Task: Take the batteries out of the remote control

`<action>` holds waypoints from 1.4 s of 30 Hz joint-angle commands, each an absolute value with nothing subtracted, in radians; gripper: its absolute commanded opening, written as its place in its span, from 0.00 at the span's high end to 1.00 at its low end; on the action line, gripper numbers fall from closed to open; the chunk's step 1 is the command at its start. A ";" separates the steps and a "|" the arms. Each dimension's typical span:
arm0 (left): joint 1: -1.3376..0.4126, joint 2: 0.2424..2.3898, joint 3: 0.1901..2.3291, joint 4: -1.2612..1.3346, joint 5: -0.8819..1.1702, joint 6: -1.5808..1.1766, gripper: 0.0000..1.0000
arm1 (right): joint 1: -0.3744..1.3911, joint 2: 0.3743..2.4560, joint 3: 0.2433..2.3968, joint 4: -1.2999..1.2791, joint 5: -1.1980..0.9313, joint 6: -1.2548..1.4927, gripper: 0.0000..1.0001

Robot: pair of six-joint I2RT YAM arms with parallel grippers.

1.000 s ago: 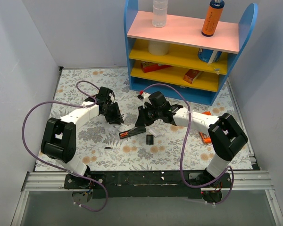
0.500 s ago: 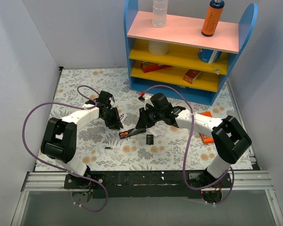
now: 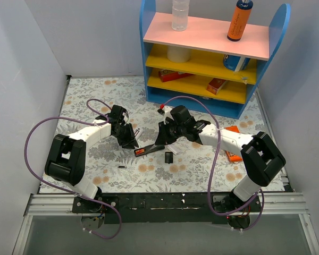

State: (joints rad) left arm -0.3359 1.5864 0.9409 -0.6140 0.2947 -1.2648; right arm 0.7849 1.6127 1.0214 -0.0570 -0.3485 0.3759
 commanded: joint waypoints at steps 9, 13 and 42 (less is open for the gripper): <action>-0.339 1.558 0.986 -0.600 0.307 -1.236 0.71 | 0.782 1.578 1.065 -0.153 -0.161 0.302 0.99; -0.337 1.583 1.012 -0.607 0.305 -1.229 0.70 | 0.776 1.592 1.104 -0.179 -0.112 0.265 0.99; -0.308 1.546 1.017 -0.526 0.413 -1.177 0.67 | 0.741 1.654 1.282 -0.184 -0.202 0.065 0.99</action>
State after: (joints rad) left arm -0.3210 1.5951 1.0130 -0.5640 0.3698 -1.2140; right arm 0.7467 1.6356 1.2255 -0.2100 -0.2085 0.1417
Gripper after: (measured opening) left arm 0.326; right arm 0.179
